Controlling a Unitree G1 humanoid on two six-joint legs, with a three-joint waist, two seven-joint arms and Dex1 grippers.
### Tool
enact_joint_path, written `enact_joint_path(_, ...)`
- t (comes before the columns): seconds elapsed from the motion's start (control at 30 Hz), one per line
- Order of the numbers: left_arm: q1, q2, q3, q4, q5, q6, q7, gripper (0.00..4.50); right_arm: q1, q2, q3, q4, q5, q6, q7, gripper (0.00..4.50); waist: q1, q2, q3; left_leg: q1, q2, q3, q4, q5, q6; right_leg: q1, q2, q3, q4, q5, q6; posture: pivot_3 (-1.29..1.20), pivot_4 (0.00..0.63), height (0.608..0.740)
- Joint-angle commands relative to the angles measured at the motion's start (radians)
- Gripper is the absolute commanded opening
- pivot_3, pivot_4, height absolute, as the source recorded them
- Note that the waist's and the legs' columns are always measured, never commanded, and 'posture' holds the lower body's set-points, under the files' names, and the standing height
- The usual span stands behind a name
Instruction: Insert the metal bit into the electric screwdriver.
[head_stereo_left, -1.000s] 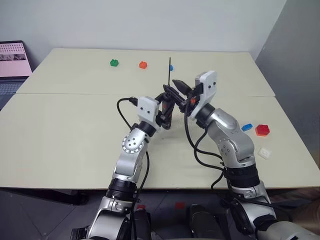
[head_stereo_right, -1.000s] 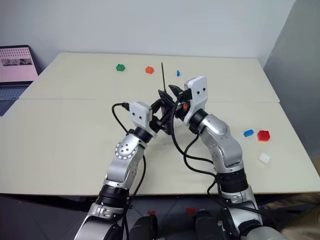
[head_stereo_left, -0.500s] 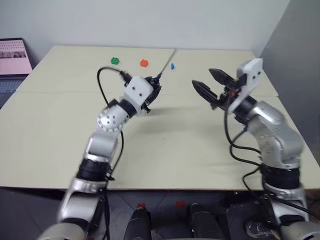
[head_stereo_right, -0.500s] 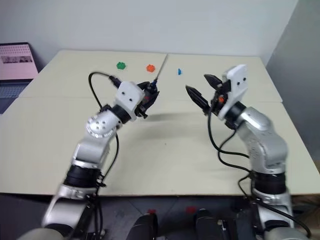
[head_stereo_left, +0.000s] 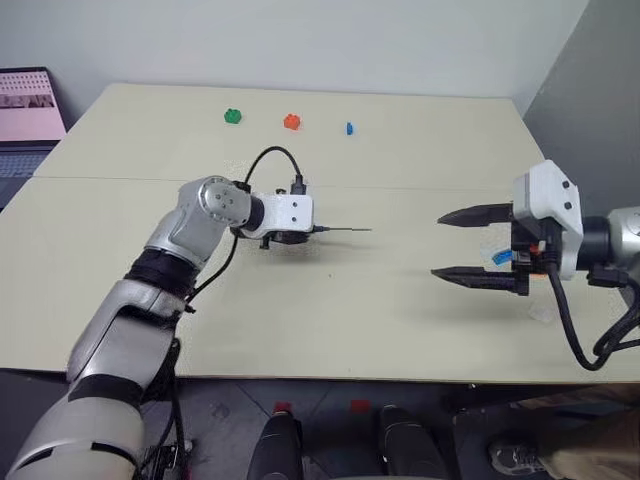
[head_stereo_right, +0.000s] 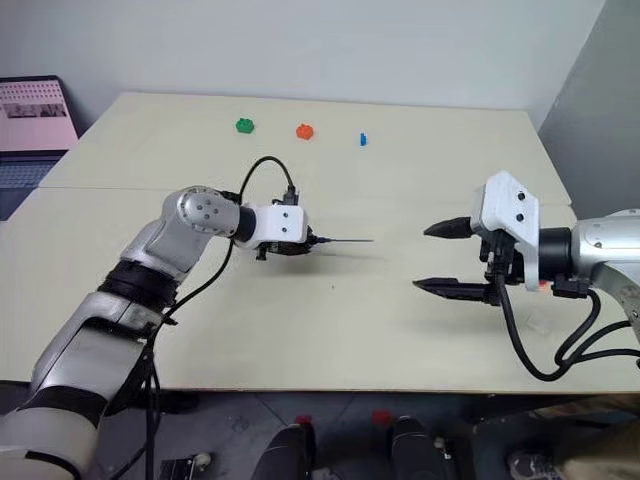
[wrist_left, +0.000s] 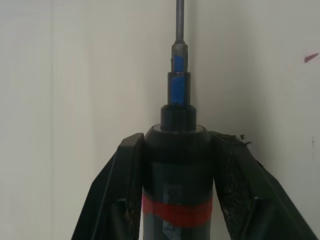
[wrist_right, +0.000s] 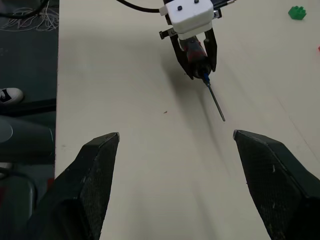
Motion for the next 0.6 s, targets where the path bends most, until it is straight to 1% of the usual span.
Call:
enact_joint_path(0.03, -0.040, -0.058, -0.020, 0.098, 0.024, -0.056, -0.030, 1.63, 0.005, -0.018, -0.024, -0.030, 0.012, -0.007, 0.008, 3.84, 0.001, 0.000, 0.000, 0.000, 0.000, 0.000, 0.000, 0.000, 0.000, 0.000, 0.000, 0.000, 0.000, 0.000, 0.000, 0.00, 0.150, 0.740)
enact_joint_path(0.13, -0.053, -0.077, -0.014, 0.147, 0.039, -0.071, -0.033, 1.63, 0.007, -0.015, -0.022, -0.034, 0.011, -0.003, 0.003, 3.84, 0.001, 0.000, 0.000, 0.000, 0.000, 0.000, 0.000, 0.000, 0.000, 0.000, 0.000, 0.000, 0.000, 0.003, 0.005, 0.00, 0.150, 0.740)
enact_joint_path(0.23, -0.062, -0.086, -0.012, 0.178, 0.051, -0.082, -0.039, 1.63, 0.002, -0.012, -0.016, -0.026, 0.003, -0.007, -0.001, 3.84, 0.002, 0.000, 0.000, 0.000, 0.000, 0.000, 0.000, 0.000, 0.000, 0.000, 0.000, 0.000, 0.001, 0.003, 0.006, 0.00, 0.150, 0.740)
enact_joint_path(0.27, -0.064, -0.089, -0.009, 0.184, 0.050, -0.082, -0.042, 2.34, -0.002, -0.009, -0.014, -0.021, 0.000, -0.007, -0.003, 3.84, 0.001, 0.000, 0.000, 0.000, 0.000, 0.000, 0.000, 0.000, 0.000, 0.000, 0.000, 0.000, 0.001, 0.003, 0.006, 0.00, 0.150, 0.740)
enact_joint_path(0.33, -0.068, -0.090, -0.006, 0.191, 0.050, -0.084, -0.050, 2.59, -0.011, -0.003, -0.012, -0.015, 0.004, -0.004, -0.008, 3.84, 0.001, 0.000, 0.000, 0.000, 0.000, 0.000, 0.000, 0.000, 0.000, 0.000, 0.000, 0.000, 0.001, 0.003, 0.006, 0.00, 0.150, 0.740)
enact_joint_path(0.5, -0.063, -0.072, 0.046, 0.128, -0.006, -0.029, -0.112, 3.75, -0.011, 0.008, 0.000, -0.009, -0.003, -0.012, -0.015, 3.84, 0.001, 0.000, 0.000, 0.000, 0.000, 0.000, 0.000, 0.000, 0.000, 0.000, 0.000, 0.000, 0.002, 0.003, 0.006, 0.00, 0.150, 0.740)
enact_joint_path(0.6, -0.046, -0.036, 0.097, 0.034, -0.059, 0.038, -0.148, 4.35, -0.006, 0.011, 0.003, -0.003, -0.009, -0.019, -0.017, 3.84, -0.001, 0.000, 0.000, 0.000, 0.000, 0.000, 0.000, 0.000, 0.000, 0.000, 0.000, 0.000, 0.002, 0.003, 0.006, 0.00, 0.150, 0.740)
